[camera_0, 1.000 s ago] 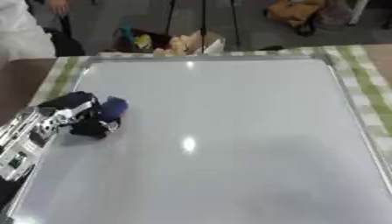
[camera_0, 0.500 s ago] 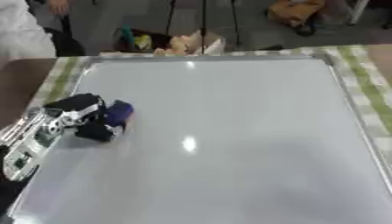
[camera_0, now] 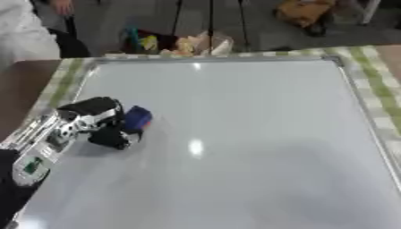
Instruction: Wipe the whiteboard clean with a brush.
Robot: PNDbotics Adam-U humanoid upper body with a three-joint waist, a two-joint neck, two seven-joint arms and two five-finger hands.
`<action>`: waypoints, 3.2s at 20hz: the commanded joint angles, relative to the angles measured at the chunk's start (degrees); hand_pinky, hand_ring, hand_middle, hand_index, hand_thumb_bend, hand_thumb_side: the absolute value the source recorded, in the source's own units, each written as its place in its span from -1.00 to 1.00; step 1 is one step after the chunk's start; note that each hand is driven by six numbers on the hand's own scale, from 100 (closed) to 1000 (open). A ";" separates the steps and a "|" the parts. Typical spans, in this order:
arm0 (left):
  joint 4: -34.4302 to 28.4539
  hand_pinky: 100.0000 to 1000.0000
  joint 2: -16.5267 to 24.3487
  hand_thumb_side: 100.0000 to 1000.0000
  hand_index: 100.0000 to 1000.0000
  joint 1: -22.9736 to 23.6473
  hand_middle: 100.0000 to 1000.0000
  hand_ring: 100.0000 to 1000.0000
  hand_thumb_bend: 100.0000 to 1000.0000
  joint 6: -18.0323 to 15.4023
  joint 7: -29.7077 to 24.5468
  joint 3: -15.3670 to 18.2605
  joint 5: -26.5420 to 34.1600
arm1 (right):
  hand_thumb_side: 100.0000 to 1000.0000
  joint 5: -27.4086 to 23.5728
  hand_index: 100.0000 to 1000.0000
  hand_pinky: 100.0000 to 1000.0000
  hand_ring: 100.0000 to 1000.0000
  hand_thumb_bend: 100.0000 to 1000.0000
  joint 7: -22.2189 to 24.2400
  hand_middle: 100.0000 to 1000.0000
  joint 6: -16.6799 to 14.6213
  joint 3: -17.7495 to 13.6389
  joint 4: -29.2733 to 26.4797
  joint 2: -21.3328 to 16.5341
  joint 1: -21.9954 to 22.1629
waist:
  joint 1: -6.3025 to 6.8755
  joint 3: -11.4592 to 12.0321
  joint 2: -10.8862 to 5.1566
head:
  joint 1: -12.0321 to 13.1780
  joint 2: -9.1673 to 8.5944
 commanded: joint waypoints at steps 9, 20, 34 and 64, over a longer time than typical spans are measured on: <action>0.95 -0.46 2.06 0.21 -0.50 -0.69 -0.41 -0.20 -1.00 1.05 0.64 0.63 -2.37 | 0.59 -0.21 0.53 0.43 0.29 -1.00 0.20 -0.02 -0.16 -0.55 -0.89 -0.86 -0.57 | -0.24 0.07 -1.44 | 0.42 -0.50; 6.18 -0.47 1.55 0.25 -0.48 -0.44 -0.42 -0.20 -1.00 1.94 2.29 1.71 -3.02 | 0.58 -0.05 0.53 0.43 0.29 -1.00 0.07 -0.02 -0.18 -0.56 -0.89 -0.81 -0.52 | -0.28 0.06 -1.38 | 0.42 -0.60; 11.55 -0.49 2.10 0.25 -0.48 -0.22 -0.44 -0.22 -1.00 5.35 6.08 5.41 -0.60 | 0.59 0.10 0.53 0.43 0.29 -1.00 -0.13 -0.02 -0.45 -0.60 -0.89 -1.09 -0.47 | -0.48 0.44 -1.43 | 0.29 -0.62; 7.03 -0.47 3.00 0.23 -0.48 1.36 -0.44 -0.21 -1.00 1.53 5.66 1.69 -2.92 | 0.59 0.10 0.53 0.43 0.30 -1.00 -0.10 -0.02 -0.17 -0.55 -0.89 -0.85 -0.57 | -0.39 0.46 -1.36 | 0.73 -1.11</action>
